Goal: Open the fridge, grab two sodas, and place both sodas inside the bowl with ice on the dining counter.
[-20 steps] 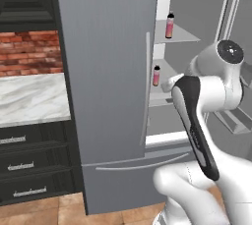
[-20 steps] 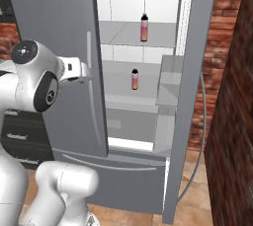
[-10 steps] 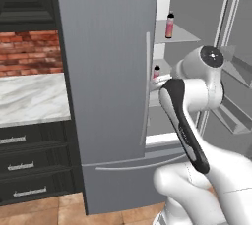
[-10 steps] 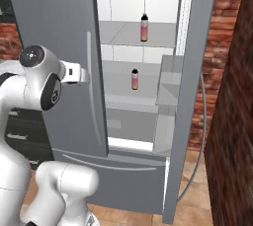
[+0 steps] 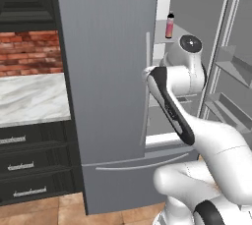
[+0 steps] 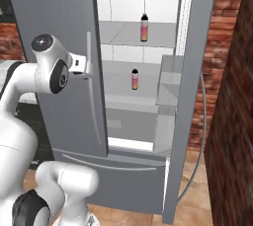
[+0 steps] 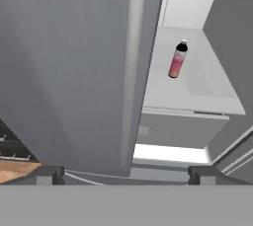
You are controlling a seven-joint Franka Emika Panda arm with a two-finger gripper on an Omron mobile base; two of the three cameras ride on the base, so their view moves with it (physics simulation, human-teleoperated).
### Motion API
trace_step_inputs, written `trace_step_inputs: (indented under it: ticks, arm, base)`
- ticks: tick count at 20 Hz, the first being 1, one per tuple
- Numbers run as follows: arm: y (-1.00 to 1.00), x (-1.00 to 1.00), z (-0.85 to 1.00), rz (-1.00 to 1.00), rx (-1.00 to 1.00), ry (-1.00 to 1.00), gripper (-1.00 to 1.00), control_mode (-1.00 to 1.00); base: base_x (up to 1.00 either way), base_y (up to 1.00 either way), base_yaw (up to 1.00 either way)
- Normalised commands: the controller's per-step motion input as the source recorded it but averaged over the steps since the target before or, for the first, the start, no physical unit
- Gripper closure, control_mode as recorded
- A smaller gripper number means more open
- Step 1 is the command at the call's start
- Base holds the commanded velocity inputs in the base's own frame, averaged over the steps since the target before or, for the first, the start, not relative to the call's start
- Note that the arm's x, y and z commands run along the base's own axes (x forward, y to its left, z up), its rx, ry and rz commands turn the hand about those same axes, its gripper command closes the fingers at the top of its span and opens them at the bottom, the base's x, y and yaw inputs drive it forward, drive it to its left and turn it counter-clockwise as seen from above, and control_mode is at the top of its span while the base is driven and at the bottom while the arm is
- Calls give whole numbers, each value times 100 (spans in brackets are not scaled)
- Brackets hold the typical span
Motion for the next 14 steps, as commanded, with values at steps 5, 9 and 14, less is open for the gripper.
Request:
trace_step_inputs:
  ticks: [5, 9, 14]
  arm:
    - [0, 41, -30, 0, 0, 0, -100, -100]
    - [0, 38, -28, 0, 0, 0, -100, -100]
    - [0, 42, -27, 0, 0, 0, -100, -100]
  base:
    - [0, 0, 0]
    - [0, 0, 0]
    - [0, 0, 0]
